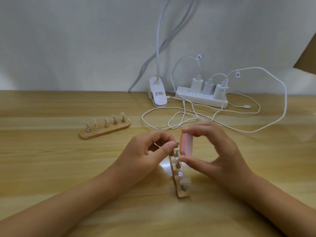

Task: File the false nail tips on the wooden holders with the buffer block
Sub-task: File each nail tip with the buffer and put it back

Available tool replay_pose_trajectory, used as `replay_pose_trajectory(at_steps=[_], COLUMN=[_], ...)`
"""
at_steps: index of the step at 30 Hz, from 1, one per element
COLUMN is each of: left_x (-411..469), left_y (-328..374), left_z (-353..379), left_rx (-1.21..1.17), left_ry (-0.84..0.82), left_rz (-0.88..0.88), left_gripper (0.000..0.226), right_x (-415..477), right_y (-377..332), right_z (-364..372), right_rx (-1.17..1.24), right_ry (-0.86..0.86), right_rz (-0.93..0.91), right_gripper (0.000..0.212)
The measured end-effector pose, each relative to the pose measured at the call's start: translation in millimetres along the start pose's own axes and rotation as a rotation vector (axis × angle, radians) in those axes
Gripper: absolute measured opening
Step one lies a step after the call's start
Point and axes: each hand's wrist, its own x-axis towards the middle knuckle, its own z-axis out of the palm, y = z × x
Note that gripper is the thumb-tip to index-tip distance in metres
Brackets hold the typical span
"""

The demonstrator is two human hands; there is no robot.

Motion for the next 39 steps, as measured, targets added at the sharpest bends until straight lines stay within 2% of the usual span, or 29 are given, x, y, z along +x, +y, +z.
replay_pose_trajectory(at_steps=[2, 4, 6, 8, 10, 12, 15, 17, 19, 25, 32, 39], left_x=[0, 0, 0, 0, -1, -1, 0, 0, 0, 3, 5, 6], left_y=[-1, -1, -1, -2, -3, -4, -4, -4, -3, -4, -6, -8], left_z=[-1, -1, 0, 0, -1, -2, -1, -2, -3, -4, -3, -4], left_rx=[-0.045, -0.078, -0.091, -0.103, -0.126, -0.143, -0.147, -0.149, -0.159, -0.228, -0.351, -0.327], left_ry=[0.019, 0.02, -0.002, -0.008, 0.006, 0.018, 0.007, 0.012, 0.036, 0.087, -0.011, 0.017], left_rz=[-0.046, -0.071, -0.081, -0.091, -0.098, -0.096, -0.092, -0.089, -0.079, -0.11, -0.239, -0.205], left_gripper=[0.008, 0.009, 0.007, 0.009, 0.01, 0.01, 0.011, 0.012, 0.015, 0.014, 0.021, 0.017], right_x=[1, 4, 5, 3, 1, 3, 8, 9, 7, 5, 0, 0], right_y=[4, 5, 0, -5, -4, -3, -9, -12, -10, -3, 0, 3], right_z=[-1, -5, -2, 5, 6, 2, 2, 8, 8, -1, 4, 1], right_rx=[-0.03, -0.001, 0.046, 0.049, 0.051, 0.069, 0.111, 0.109, 0.12, 0.213, 0.224, 0.274], right_ry=[0.005, 0.083, 0.137, 0.09, 0.025, 0.056, 0.135, 0.099, 0.074, 0.133, 0.083, 0.108], right_rz=[0.087, 0.158, 0.103, 0.05, 0.108, 0.183, 0.104, 0.073, 0.117, 0.214, 0.205, 0.286], right_gripper=[0.047, 0.048, 0.049, 0.049, 0.049, 0.051, 0.051, 0.049, 0.05, 0.047, 0.048, 0.044])
